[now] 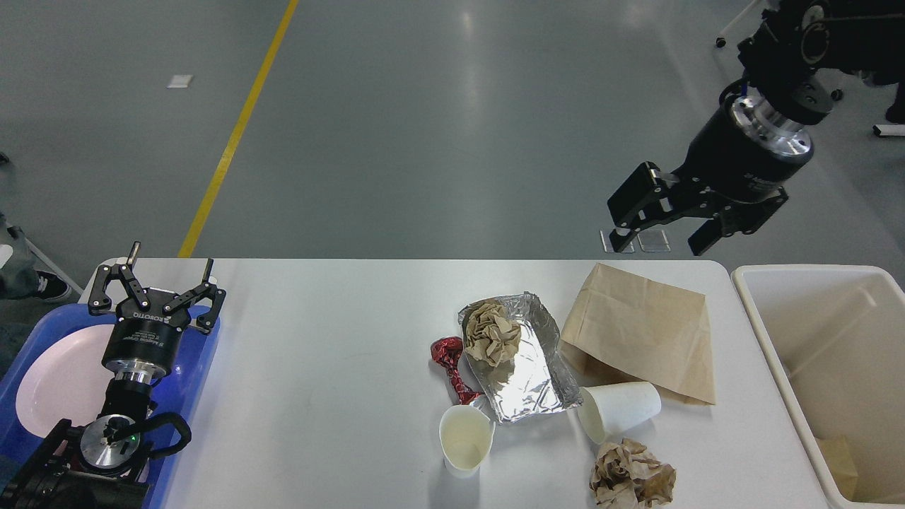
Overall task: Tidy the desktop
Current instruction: 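Raise the right gripper and swing it over the brown paper bag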
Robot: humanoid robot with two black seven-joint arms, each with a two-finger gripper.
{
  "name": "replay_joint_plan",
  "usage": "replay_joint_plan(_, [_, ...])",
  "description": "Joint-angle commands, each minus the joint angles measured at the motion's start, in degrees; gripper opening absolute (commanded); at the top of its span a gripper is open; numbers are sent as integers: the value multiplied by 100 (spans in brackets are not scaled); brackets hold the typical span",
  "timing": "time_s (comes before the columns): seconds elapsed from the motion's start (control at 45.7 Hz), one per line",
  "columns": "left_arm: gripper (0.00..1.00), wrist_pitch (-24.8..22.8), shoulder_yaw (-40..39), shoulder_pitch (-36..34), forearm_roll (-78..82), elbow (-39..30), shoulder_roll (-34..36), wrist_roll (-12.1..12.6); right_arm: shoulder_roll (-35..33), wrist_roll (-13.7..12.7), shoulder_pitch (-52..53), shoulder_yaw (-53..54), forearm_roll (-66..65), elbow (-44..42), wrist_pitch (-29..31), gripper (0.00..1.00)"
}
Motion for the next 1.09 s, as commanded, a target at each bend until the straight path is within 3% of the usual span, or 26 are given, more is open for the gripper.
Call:
replay_joint_plan(0.0, [96,-8,0,-5,0,0,0,0,212,-905,341,-667,647,243,-218,100])
replay_joint_plan(0.109, [96,-17,0,-5,0,0,0,0,221,-1591,895,-632,955,683,-218,100])
replay_joint_plan(0.219, [96,-25,0,-5,-9,0,0,0,204,-1882,1273,-553,1342,1131,-209,100])
replay_joint_plan(0.875, [96,-26,0,-5,-9,0,0,0,-16,-1830,993,-421,1580,1228,-323,100])
replay_joint_plan(1.072, [96,-26,0,-5,-9,0,0,0,1,-1681,519,-421,1474,1018,-806,100])
